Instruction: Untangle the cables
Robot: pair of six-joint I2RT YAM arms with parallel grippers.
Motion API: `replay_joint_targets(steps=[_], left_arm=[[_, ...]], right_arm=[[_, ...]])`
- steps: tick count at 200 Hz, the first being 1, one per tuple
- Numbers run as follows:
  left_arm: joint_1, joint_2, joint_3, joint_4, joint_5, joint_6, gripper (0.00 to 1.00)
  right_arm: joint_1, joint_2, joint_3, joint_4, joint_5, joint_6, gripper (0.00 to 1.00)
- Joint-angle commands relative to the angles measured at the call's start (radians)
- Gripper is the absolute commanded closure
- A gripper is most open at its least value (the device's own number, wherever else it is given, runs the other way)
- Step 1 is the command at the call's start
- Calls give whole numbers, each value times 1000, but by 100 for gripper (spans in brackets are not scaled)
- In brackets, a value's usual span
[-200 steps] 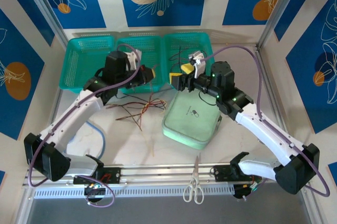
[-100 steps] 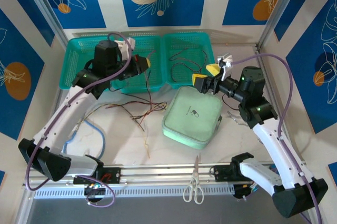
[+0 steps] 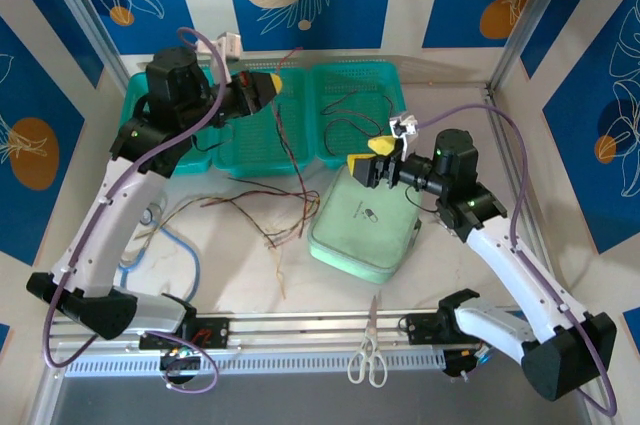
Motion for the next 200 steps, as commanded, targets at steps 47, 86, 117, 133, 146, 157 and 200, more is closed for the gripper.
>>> replay_joint_targets(steps=[47,86,117,133,146,157,200], left_arm=[[39,88,191,181,77,-73,100],[39,108,213,201,93,-94,100],[38,114,210,213,106,-111,100],[39,108,188,218,109,-117,100],[37,99,160,234,111,-128,100],[37,93,140,243,114,-135,100],[36,70,87,252,118,-146,100]], right_arm=[[9,65,71,182,-65,194,16],[4,81,174,193,-93,162,25],[24,171,314,160,-162,106,31],[61,220,390,120,-164,41,32],[89,259,441,106,-168,-3,33],[108,291,480,94,-169,-28,34],[140,398,586,56,-199,-70,38]])
